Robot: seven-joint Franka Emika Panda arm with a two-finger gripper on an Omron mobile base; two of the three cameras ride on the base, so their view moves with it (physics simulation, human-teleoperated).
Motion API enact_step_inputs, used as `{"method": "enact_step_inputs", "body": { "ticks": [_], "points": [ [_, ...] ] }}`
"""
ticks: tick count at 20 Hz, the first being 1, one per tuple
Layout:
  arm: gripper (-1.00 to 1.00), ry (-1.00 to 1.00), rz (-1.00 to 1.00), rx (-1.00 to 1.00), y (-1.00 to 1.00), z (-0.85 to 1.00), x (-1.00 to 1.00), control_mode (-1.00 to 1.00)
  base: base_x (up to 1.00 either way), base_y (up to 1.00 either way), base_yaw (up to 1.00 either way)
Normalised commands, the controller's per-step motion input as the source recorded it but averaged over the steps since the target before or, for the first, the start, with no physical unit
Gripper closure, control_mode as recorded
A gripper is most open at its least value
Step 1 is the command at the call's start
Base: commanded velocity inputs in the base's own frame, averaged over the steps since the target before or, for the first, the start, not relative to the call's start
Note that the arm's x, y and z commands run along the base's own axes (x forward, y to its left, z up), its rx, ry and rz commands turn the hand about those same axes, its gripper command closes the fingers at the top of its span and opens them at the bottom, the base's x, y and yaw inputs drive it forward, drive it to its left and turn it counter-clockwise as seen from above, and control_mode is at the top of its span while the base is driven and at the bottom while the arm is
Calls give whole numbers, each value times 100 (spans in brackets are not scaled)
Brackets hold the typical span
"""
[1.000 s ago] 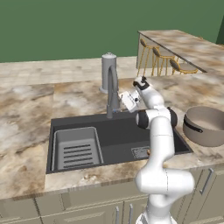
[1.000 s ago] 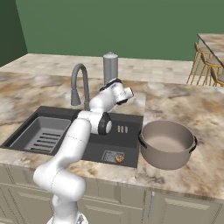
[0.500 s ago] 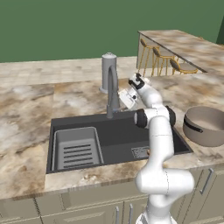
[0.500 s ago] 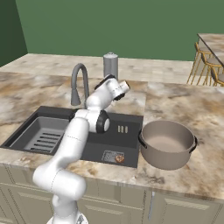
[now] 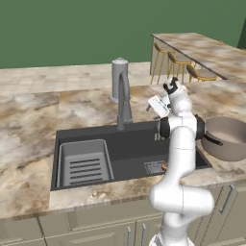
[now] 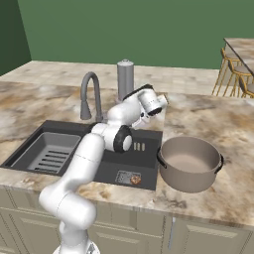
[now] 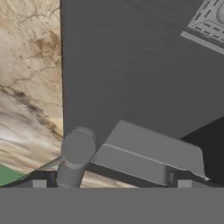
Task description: Dump the mushroom from the pot into the sink. Then turn on the water and wash the mushroom. Then turn off the water and put the mushroom back in the pot.
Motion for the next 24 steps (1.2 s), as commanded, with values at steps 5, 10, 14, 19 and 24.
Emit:
{"method": "enact_step_inputs", "body": {
  "ticks": [5, 10, 14, 19, 24],
  "points": [
    [-100, -16, -3, 13, -85, 34, -100, -100, 0, 0, 0],
    [-100, -31, 0, 1, -7, 47, -100, -100, 0, 0, 0],
    [-100, -42, -2, -5, 24, 39, -100, -100, 0, 0, 0],
    [-100, -43, -8, -17, 55, 20, -100, -100, 0, 0, 0],
    [-100, -20, -11, -19, 51, 28, -69, -100, 0, 0, 0]
  ]
}}
